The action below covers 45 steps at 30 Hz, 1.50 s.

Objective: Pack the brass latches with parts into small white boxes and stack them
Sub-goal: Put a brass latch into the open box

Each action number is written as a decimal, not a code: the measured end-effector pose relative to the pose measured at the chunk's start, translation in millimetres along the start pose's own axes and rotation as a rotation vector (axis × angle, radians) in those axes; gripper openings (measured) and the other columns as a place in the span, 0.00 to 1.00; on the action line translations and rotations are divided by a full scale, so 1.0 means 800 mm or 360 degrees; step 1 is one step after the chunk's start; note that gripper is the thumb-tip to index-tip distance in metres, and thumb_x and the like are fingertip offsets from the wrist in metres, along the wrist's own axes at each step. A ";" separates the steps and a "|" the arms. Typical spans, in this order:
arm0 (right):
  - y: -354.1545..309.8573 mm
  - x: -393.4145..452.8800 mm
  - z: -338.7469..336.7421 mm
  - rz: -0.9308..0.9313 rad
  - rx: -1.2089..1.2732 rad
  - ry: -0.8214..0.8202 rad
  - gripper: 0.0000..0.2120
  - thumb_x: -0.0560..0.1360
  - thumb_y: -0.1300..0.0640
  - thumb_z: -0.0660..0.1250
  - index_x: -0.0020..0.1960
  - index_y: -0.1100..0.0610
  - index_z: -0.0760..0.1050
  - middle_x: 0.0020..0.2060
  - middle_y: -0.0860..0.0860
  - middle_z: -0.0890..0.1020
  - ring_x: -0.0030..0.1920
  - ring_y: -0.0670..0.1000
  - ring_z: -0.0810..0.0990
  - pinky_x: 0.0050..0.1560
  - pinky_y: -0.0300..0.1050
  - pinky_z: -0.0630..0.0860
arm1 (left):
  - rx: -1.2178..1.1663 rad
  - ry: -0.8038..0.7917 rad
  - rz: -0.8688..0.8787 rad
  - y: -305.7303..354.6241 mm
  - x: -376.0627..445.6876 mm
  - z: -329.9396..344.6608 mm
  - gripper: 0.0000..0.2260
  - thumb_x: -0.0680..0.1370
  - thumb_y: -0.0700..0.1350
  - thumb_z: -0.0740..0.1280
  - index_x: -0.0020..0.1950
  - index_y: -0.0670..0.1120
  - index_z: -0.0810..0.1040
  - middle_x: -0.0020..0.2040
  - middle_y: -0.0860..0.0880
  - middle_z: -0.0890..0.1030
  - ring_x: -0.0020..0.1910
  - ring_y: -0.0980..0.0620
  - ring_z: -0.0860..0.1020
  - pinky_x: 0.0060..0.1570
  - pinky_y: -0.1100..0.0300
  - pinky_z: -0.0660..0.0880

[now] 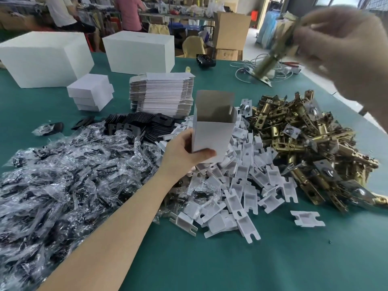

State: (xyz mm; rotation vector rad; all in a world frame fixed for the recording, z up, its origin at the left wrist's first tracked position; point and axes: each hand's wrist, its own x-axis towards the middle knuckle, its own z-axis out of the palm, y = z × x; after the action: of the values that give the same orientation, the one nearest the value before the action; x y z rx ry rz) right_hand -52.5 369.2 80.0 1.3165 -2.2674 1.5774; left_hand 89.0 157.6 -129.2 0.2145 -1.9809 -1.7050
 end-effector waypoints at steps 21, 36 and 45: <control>-0.028 -0.002 0.087 -0.0231 -0.0557 -0.0606 0.05 0.74 0.51 0.71 0.48 0.45 0.76 0.40 0.38 0.81 0.36 0.36 0.78 0.38 0.30 0.75 | 0.0177 0.0038 0.0038 -0.004 0.001 -0.001 0.21 0.66 0.49 0.82 0.55 0.46 0.79 0.48 0.55 0.85 0.43 0.53 0.84 0.40 0.52 0.83; -0.029 0.004 0.125 -0.0254 -0.1497 -0.0946 0.03 0.77 0.43 0.66 0.47 0.40 0.77 0.44 0.39 0.81 0.56 0.50 0.75 0.57 0.51 0.61 | 0.0245 0.0083 0.0047 0.000 0.001 0.002 0.27 0.62 0.60 0.77 0.55 0.48 0.79 0.48 0.59 0.84 0.43 0.58 0.83 0.38 0.58 0.82; -0.020 -0.002 0.122 -0.0117 -0.1242 -0.1016 0.03 0.77 0.43 0.66 0.47 0.37 0.79 0.38 0.33 0.77 0.52 0.46 0.78 0.63 0.52 0.69 | 0.0287 0.0081 0.0020 0.000 0.002 0.002 0.23 0.62 0.58 0.78 0.53 0.52 0.79 0.47 0.59 0.84 0.47 0.57 0.82 0.48 0.52 0.82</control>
State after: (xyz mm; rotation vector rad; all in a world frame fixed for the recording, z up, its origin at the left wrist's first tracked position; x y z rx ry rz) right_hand -3.8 290.6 45.3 1.7231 -2.6518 0.1301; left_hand 86.6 158.1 -129.2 0.3051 -2.0938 -1.4982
